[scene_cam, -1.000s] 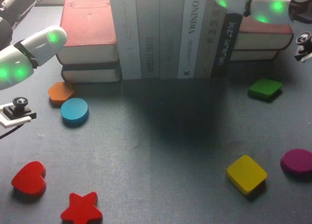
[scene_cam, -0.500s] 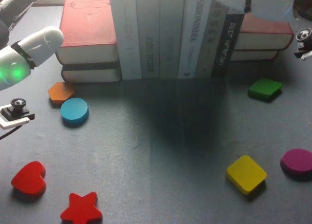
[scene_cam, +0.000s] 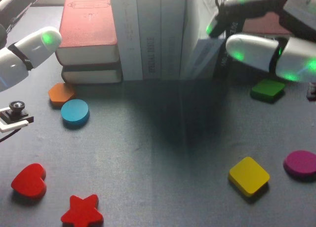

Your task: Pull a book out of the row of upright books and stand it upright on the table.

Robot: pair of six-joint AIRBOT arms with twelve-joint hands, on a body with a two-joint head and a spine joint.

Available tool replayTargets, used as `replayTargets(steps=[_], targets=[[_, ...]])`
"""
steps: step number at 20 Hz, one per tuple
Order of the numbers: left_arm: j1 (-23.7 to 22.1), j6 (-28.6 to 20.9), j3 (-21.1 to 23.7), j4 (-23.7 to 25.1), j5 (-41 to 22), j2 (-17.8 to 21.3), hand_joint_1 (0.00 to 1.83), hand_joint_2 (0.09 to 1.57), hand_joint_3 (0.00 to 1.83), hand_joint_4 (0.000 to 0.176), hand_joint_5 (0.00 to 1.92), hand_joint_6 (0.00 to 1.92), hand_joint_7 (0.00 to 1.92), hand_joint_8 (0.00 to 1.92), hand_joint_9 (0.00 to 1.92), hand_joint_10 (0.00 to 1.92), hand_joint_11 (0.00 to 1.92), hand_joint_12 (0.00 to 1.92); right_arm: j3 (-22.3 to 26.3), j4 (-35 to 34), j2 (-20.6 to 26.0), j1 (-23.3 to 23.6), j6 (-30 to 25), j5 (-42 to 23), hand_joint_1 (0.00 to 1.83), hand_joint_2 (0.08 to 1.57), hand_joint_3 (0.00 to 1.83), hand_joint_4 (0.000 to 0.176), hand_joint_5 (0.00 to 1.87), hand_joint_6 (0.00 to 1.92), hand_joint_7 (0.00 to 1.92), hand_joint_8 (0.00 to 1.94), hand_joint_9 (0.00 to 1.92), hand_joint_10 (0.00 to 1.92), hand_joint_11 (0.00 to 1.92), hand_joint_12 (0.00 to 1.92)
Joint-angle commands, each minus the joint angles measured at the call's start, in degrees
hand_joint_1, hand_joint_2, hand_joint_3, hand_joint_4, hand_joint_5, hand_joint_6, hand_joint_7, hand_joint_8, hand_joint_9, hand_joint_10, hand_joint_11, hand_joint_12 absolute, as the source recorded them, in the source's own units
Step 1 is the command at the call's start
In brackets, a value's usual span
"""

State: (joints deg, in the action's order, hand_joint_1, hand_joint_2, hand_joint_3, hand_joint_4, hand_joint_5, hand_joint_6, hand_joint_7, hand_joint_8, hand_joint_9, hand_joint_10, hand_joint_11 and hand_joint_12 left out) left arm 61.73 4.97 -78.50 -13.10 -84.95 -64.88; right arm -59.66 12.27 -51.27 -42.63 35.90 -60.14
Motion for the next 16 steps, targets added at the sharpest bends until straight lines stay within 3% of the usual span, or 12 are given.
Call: replayTargets(steps=[1,3,4,5,6,7,9,12,13,14,15,16], targets=[[-0.17,-0.46,0.06,-1.07,-7.35,-0.13,0.30,1.38,0.00,0.039,0.15,0.00,0.00,0.00,0.00,0.00,0.00,0.15,0.52,-1.42,0.23,-0.05,-0.69,-9.31,0.21,1.43,0.01,0.000,0.69,0.72,0.12,0.01,0.00,0.00,0.00,0.00],[-0.09,-0.46,0.07,-1.18,-7.37,-0.13,0.31,1.38,0.00,0.040,0.15,0.00,0.00,0.00,0.00,0.00,0.00,0.15,1.26,-1.45,0.39,-2.06,-1.29,-11.38,0.32,1.44,0.00,0.000,0.68,0.79,0.19,0.02,0.00,0.00,0.00,0.00],[-0.03,-0.46,0.08,-1.26,-7.43,-0.13,0.33,1.38,0.00,0.038,0.16,0.00,0.00,0.00,0.00,0.00,0.00,0.15,1.47,-1.45,0.38,-2.82,-1.65,-12.23,0.65,1.38,0.01,0.118,0.57,1.46,0.22,0.02,0.00,0.00,0.00,0.00],[-0.01,-0.46,0.10,-1.29,-7.47,-0.13,0.33,1.38,0.00,0.038,0.16,0.00,0.00,0.00,0.00,0.00,0.00,0.15,1.57,-1.48,0.38,-3.16,-1.89,-12.70,0.65,1.38,0.01,0.118,0.57,1.46,0.22,0.02,0.00,0.00,0.00,0.00],[0.04,-0.46,0.12,-1.33,-7.57,-0.13,0.33,1.38,0.00,0.038,0.16,0.00,0.00,0.00,0.00,0.00,0.00,0.11,1.69,-1.48,0.38,-3.49,-2.28,-13.34,0.75,1.36,0.01,0.137,0.56,1.59,0.23,0.02,0.00,0.00,0.00,0.00],[0.09,-0.46,0.12,-1.40,-7.60,-0.13,0.35,1.38,0.00,0.033,0.17,0.00,0.00,0.00,0.00,0.00,0.00,0.09,1.84,-1.50,0.38,-3.84,-2.31,-13.74,0.45,1.39,0.02,0.000,0.60,1.14,0.25,0.01,0.00,0.00,0.00,0.00],[0.16,-0.46,0.12,-1.55,-7.60,-0.14,0.35,1.38,0.00,0.038,0.17,0.00,0.00,0.00,0.00,0.00,0.00,0.09,1.85,-1.54,0.74,-4.09,-2.53,-14.12,0.35,1.40,0.00,0.000,0.62,0.69,0.22,0.00,0.00,0.00,0.00,0.16],[0.17,-0.46,0.13,-1.55,-7.65,-0.13,0.33,1.38,0.00,0.036,0.16,0.00,0.00,0.00,0.00,0.00,0.00,0.01,1.53,-1.69,1.89,-3.59,-2.30,-14.71,0.44,1.38,0.00,0.000,0.05,0.17,0.04,0.00,0.00,0.00,0.00,0.06],[0.17,-0.46,0.08,-1.59,-7.60,-0.13,0.31,1.38,0.00,0.041,0.16,0.00,0.00,0.00,0.00,0.00,0.01,0.01,1.33,-1.47,3.43,-3.58,-2.30,-14.26,0.54,1.35,0.00,0.000,0.01,0.03,0.01,0.00,0.00,0.00,0.00,0.01],[0.17,-0.45,0.06,-1.59,-7.57,-0.14,0.31,1.38,0.00,0.044,0.15,0.00,0.00,0.00,0.00,0.00,0.01,0.00,1.27,-1.07,4.09,-3.58,-2.29,-13.61,0.60,1.32,0.00,0.050,0.00,0.01,0.00,0.00,0.00,0.00,0.00,0.00],[0.17,-0.45,0.04,-1.60,-7.54,-0.15,0.29,1.39,0.00,0.050,0.14,0.00,0.00,0.00,0.00,0.00,0.01,0.01,1.19,-0.27,4.95,-3.06,-2.27,-12.31,0.69,1.25,0.00,0.118,0.00,0.00,0.00,0.00,0.00,0.00,0.00,0.00],[0.17,-0.45,0.04,-1.60,-7.51,-0.15,0.29,1.39,0.00,0.054,0.13,0.00,0.00,0.00,0.00,0.00,0.00,0.00,1.07,0.75,5.46,-1.77,-2.27,-10.86,0.71,1.21,0.00,0.103,0.00,0.00,0.00,0.00,0.00,0.00,0.00,0.00]])
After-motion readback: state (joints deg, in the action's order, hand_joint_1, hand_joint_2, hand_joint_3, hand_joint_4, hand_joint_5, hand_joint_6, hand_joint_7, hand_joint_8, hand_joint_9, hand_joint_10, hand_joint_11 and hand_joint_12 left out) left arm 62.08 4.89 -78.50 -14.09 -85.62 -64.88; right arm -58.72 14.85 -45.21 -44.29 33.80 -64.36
